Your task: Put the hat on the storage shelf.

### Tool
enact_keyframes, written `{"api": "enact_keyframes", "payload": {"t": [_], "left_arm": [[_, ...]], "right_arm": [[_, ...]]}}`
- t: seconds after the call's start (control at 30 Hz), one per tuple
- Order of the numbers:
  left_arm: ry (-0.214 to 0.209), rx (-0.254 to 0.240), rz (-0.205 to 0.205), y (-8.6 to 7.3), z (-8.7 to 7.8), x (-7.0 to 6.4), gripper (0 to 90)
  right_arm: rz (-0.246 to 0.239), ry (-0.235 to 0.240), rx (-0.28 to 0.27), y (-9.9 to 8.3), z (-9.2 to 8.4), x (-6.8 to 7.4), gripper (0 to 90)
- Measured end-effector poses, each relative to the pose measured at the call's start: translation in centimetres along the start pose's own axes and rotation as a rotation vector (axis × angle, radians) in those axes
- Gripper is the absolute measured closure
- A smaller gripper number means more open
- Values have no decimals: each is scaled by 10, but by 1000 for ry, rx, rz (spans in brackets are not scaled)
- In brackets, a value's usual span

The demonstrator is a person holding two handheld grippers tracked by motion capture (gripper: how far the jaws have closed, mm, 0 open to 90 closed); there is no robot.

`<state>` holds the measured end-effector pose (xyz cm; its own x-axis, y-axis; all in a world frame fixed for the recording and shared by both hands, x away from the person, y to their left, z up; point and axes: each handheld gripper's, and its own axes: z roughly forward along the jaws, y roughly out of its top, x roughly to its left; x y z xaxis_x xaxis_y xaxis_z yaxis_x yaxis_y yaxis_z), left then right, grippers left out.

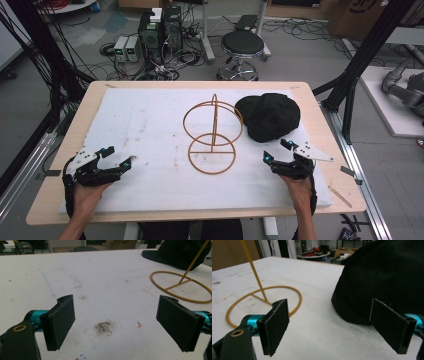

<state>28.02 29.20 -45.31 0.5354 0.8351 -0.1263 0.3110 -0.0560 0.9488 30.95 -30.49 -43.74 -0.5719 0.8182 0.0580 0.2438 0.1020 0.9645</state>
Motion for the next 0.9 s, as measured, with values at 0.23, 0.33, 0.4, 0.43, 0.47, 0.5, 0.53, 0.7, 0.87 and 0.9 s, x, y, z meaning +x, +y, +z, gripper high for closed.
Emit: {"api": "enact_keyframes", "payload": {"t": [0.23, 0.33, 0.4, 0.43, 0.47, 0.5, 0.53, 0.7, 0.87, 0.9], "left_arm": [[-7, 11, -5, 0, 1, 0, 153], [-5, 12, -8, 0, 1, 1, 153], [-5, 11, -6, 0, 1, 1, 153], [-4, 11, -5, 0, 1, 0, 153], [-4, 14, -2, 0, 1, 0, 153], [-6, 16, -3, 0, 2, 0, 153], [-6, 17, -2, 1, 2, 0, 153], [-8, 14, -1, 0, 1, 0, 153], [-13, 21, 2, 1, 2, 0, 153], [-13, 21, 1, 1, 2, 0, 153]], "right_arm": [[1, -22, 9, 20, -1, -11, 161], [6, -37, 19, 28, -2, -18, 161], [5, -51, 21, 34, -3, -22, 161], [5, -51, 21, 34, -3, -22, 161], [2, -58, 21, 37, -4, -25, 161], [-6, -72, 24, 42, -4, -30, 161], [-9, -81, 25, 45, -4, -32, 161], [4, -113, 37, 55, -3, -42, 161], [8, -138, 67, 66, 0, -50, 161], [5, -140, 70, 69, 1, -51, 161]]}}
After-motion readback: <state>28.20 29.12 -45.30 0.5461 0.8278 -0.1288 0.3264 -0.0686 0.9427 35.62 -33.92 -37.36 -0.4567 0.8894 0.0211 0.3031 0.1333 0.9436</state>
